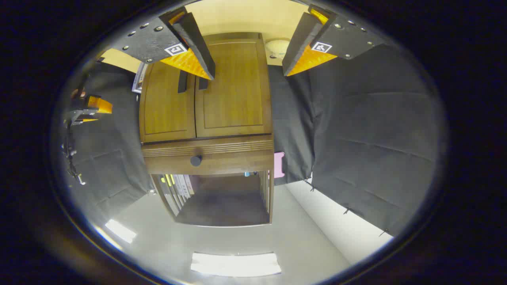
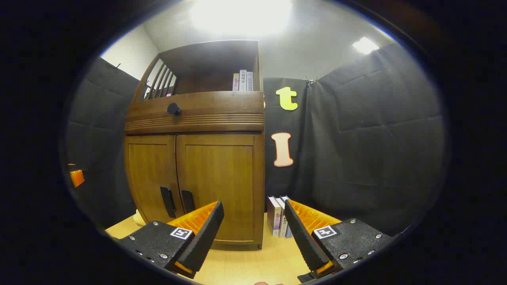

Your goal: Open the right door of the double-door shoe cabinet with the right hand, and open the left door with the left hand.

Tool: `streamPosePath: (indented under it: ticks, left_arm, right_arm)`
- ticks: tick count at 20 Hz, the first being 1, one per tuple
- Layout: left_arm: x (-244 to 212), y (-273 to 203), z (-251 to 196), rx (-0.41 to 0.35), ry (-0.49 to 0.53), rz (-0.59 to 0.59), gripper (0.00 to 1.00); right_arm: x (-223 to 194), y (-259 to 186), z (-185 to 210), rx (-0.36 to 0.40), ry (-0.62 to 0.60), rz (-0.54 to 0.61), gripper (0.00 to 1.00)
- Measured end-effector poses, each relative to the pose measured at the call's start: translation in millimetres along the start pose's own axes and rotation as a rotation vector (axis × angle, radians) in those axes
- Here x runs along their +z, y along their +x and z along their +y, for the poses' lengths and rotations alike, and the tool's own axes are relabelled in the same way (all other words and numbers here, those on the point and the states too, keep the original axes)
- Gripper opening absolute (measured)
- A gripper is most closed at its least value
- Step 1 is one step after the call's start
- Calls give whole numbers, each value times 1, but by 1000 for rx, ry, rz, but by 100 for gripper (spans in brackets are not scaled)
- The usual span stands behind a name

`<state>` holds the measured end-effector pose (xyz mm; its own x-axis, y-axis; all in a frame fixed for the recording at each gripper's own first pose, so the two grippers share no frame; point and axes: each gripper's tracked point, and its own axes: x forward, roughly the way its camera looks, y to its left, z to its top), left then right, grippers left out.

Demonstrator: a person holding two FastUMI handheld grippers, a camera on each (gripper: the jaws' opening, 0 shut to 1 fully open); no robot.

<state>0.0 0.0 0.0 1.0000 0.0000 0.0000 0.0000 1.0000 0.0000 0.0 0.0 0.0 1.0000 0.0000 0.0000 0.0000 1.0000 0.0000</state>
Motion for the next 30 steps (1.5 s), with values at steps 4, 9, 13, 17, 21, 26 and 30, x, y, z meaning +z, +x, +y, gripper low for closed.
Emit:
streamPosePath:
  ticks: [4,9,13,17,21,26,30]
  left_arm:
    - [-5,4,-10,-22,28,14,97]
    - [-4,0,-12,-11,-11,8,89]
    - [-13,-4,-13,-4,-11,24,100]
    - [-13,-5,-9,20,-23,26,100]
    - [-17,-7,-1,28,-51,29,100]
    - [-35,-14,14,64,-71,56,100]
    - [-50,-22,22,83,-75,85,100]
  right_arm:
    - [1,-3,10,34,8,2,96]
    - [0,-5,11,53,-2,-1,95]
    - [-1,-8,11,56,-7,2,95]
    - [-6,-10,19,77,-3,21,96]
    - [-6,-9,27,86,1,17,96]
    - [-7,5,48,121,-11,30,95]
    - [1,23,75,157,-27,13,95]
